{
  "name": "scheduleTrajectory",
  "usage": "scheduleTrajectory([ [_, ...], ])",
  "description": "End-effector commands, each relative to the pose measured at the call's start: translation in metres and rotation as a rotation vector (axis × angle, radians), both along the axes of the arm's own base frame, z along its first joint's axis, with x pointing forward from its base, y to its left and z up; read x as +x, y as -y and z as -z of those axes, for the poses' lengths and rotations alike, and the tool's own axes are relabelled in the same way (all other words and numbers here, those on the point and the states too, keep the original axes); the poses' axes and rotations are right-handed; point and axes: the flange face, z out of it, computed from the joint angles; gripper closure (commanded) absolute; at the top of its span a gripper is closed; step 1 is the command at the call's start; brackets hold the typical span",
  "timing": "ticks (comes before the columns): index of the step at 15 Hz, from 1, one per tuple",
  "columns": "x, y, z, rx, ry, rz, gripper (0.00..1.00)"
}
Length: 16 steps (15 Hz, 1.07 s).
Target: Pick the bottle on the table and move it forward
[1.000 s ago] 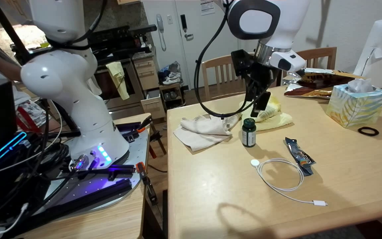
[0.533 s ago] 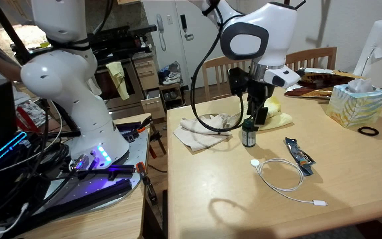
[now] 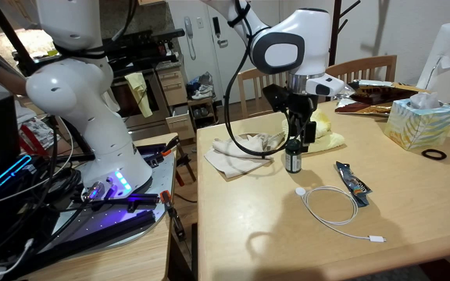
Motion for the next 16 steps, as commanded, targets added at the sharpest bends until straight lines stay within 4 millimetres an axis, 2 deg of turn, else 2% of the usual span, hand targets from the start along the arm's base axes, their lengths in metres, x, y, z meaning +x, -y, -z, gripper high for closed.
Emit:
scheduleTrajectory([
  [1, -0.012, -0.011, -0.01, 0.018, 0.01, -0.017, 0.0],
  [9, -0.04, -0.007, 0.009, 0.068, -0.06, 0.044, 0.0],
  [10, -0.041, -0.006, 0.009, 0.071, -0.057, 0.041, 0.25],
  [11, -0.041, -0.006, 0.009, 0.07, -0.043, 0.037, 0.26],
  [16, -0.037, -0.008, 0.0, 0.048, -0.023, 0.014, 0.59],
])
